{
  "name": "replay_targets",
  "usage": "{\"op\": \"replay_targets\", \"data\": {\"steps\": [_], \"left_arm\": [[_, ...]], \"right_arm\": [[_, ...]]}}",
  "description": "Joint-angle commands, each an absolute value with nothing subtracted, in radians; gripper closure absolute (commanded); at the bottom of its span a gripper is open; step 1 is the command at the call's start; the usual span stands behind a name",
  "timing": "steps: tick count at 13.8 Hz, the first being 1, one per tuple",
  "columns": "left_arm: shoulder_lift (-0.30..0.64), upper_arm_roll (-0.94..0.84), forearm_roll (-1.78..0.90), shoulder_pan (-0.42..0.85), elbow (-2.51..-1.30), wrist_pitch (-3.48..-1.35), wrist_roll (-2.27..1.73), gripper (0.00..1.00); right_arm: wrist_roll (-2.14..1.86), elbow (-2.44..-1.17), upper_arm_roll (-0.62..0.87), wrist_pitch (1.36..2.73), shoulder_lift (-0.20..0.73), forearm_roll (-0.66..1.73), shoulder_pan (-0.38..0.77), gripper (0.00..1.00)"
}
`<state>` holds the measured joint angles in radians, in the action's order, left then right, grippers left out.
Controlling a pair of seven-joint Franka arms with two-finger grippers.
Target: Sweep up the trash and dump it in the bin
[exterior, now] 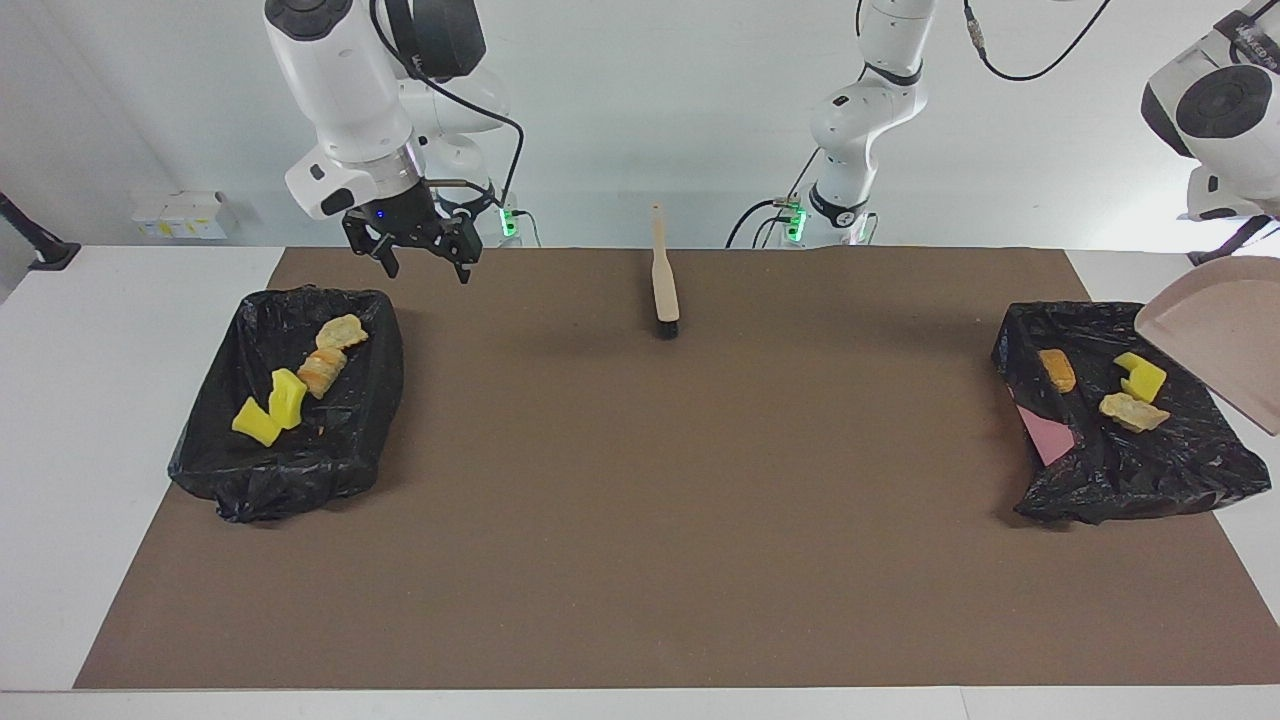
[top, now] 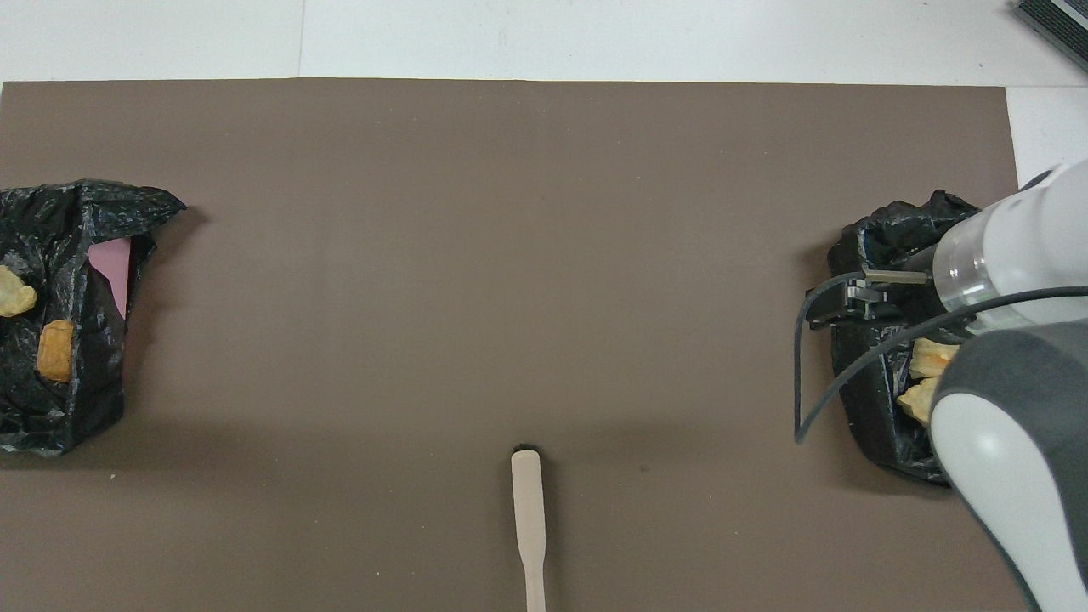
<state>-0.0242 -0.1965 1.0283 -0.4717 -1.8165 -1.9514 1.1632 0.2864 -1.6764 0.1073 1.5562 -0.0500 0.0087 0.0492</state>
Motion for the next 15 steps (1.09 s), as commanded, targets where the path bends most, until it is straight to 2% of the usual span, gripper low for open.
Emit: {"op": "replay_targets", "data": {"steps": [1,4,7,11,15], "left_arm": [[-0.058,-0.189,0.901,-0.384,-1.839,-1.795,0.966,1.0],[-0.066,-0.189,0.696,-0.31,-1.838,-1.651,0.719,1.0],[-0.069,-0.189,0.411,-0.299,-1.841,-1.579,0.49,1.0],[-0.09,-0.189,0.151,-0.235,-1.871,-1.588,0.22,1.0],[-0.087,-0.189,0.019,-0.076,-1.885,-1.698,-0.048,1.0]], "right_arm": [[0.265,-1.591,0.11,1.448,-0.034,-0.021,0.038,0.0],[0.264,-1.563,0.097,1.408,-0.034,-0.021,0.037,0.0],[0.262,-1.562,0.092,1.408,-0.029,-0.023,0.029,0.0],[0.25,-1.557,0.092,1.408,-0.029,-0.023,0.021,0.0],[0.252,-1.563,0.091,1.42,-0.04,-0.015,0.0,0.0]]}}
